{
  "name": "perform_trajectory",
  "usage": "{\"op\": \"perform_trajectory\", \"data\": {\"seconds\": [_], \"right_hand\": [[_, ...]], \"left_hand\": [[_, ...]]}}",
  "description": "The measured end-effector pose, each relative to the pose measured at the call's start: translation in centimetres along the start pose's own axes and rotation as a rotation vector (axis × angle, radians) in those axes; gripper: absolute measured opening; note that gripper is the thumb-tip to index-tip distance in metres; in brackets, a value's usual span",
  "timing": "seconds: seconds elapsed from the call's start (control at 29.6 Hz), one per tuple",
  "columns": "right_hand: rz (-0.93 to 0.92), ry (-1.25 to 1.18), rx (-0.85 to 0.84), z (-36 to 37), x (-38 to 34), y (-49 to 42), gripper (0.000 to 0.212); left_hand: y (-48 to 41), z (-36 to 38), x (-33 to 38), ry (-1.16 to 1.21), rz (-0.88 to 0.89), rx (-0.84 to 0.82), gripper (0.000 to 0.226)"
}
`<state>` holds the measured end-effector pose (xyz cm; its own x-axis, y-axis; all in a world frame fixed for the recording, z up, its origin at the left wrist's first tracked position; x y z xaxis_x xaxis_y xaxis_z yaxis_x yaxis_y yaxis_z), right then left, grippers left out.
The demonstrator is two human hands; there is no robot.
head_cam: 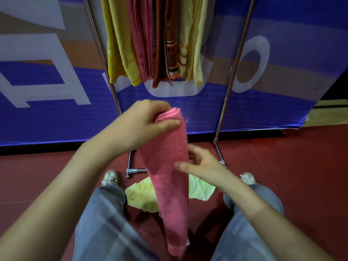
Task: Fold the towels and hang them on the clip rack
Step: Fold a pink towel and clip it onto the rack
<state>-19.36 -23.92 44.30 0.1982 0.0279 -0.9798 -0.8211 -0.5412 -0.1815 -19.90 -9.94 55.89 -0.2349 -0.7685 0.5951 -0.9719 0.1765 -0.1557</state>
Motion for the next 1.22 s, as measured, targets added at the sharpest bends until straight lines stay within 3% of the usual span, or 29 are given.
{"op": "perform_trajectory", "data": {"seconds": [0.2, 0.47, 0.68, 0.85, 0.98, 1.22], "right_hand": [[0.254, 0.102, -0.092, 0.0, 8.6, 1.7, 0.021], [0.237, 0.06, -0.025, -1.1, 10.9, 2.4, 0.019], [0.131, -0.011, -0.081, -0.9, 6.9, 1.2, 0.013], [0.116, -0.096, -0.14, -0.7, 3.5, 0.4, 0.007], [0.122, -0.12, -0.178, -0.9, 1.7, 0.6, 0.011], [0.148, -0.181, -0.245, -0.9, 0.4, 1.2, 0.011]], "left_hand": [[-0.1, -1.9, 0.3, -0.008, 0.016, 0.14, 0.025], [0.1, -2.6, -4.0, -0.152, -0.139, 0.273, 0.027], [1.0, 3.4, -7.6, -0.283, -0.294, -0.068, 0.015], [2.1, 8.1, -7.2, 0.196, -0.251, -0.367, 0.034], [2.6, 9.5, -6.5, 0.452, -0.198, -0.393, 0.035], [2.8, 9.3, -6.4, 0.65, -0.142, -0.462, 0.035]]}}
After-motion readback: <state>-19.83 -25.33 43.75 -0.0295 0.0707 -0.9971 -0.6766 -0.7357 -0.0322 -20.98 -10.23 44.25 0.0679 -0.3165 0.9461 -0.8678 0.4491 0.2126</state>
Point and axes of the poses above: each hand's wrist, its own y-axis away from the middle knuckle, its own z-axis out of the palm, x = y × z, the point moved 3 cm from there along -y, towards the middle knuckle, and after that the axes turned 11 degrees about -z, right-handed, at the moved point
